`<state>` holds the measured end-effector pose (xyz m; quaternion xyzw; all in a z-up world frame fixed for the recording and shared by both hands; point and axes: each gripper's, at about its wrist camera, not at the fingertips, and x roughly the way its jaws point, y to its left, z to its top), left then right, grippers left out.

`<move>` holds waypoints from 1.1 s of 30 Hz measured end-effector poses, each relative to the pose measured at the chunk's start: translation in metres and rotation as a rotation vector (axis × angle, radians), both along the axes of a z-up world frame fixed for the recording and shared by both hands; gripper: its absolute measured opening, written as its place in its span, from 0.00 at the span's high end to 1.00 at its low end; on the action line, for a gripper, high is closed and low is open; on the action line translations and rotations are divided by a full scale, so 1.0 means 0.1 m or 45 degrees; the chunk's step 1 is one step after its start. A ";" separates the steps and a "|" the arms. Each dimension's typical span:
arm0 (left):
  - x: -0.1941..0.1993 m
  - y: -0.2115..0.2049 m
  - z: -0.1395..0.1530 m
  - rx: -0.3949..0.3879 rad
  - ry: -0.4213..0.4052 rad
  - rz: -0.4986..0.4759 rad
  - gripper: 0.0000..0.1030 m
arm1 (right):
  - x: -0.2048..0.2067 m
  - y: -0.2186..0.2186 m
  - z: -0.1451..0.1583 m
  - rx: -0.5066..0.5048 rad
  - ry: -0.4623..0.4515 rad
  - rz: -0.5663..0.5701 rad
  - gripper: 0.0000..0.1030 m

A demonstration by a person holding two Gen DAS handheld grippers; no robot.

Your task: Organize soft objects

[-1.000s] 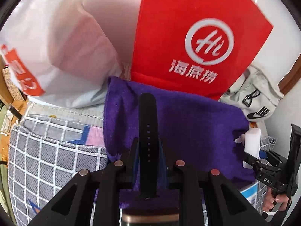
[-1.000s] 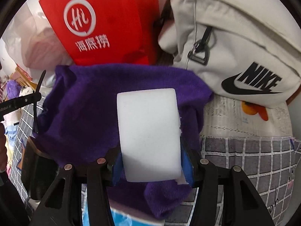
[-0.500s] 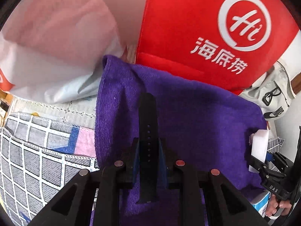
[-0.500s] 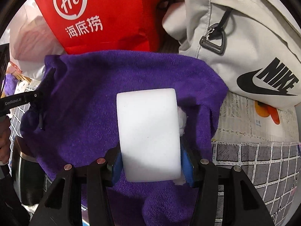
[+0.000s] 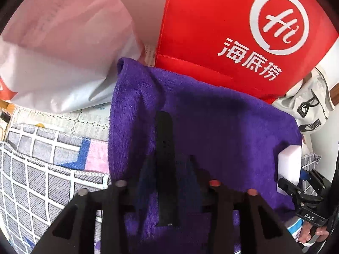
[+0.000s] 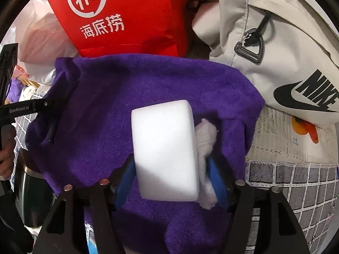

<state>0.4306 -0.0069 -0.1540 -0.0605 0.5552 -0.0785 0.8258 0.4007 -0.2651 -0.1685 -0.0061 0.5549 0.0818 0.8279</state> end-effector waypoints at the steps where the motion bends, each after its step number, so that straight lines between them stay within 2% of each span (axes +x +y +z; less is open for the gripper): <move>1: -0.04 0.03 0.02 -0.001 -0.007 0.003 0.60 | 0.00 0.01 0.02 0.000 -0.002 -0.004 0.33; 3: -0.11 0.05 0.11 -0.001 -0.013 0.005 0.58 | -0.06 0.00 0.07 0.003 -0.014 -0.026 0.24; 5: -0.20 0.05 0.21 0.014 -0.027 0.000 0.56 | -0.13 -0.05 0.17 0.010 -0.030 -0.040 0.21; 9: -0.44 0.06 0.43 0.074 -0.077 0.005 0.46 | -0.31 -0.05 0.41 0.011 -0.092 -0.051 0.20; 14: -0.84 0.14 0.69 0.126 -0.171 0.007 0.46 | -0.63 0.07 0.78 0.034 -0.215 -0.039 0.20; 20: -1.34 0.28 0.85 0.151 -0.208 0.029 0.46 | -1.14 0.22 0.97 0.020 -0.264 -0.001 0.21; 23: -1.70 0.31 0.90 0.146 -0.227 0.023 0.46 | -1.42 0.25 1.03 0.032 -0.296 0.004 0.21; 27: -2.07 0.31 0.86 0.200 -0.255 0.020 0.46 | -1.80 0.24 1.04 0.049 -0.306 -0.013 0.22; 33: -2.64 0.30 0.62 0.218 -0.246 0.011 0.46 | -2.33 0.20 0.91 0.108 -0.291 -0.016 0.30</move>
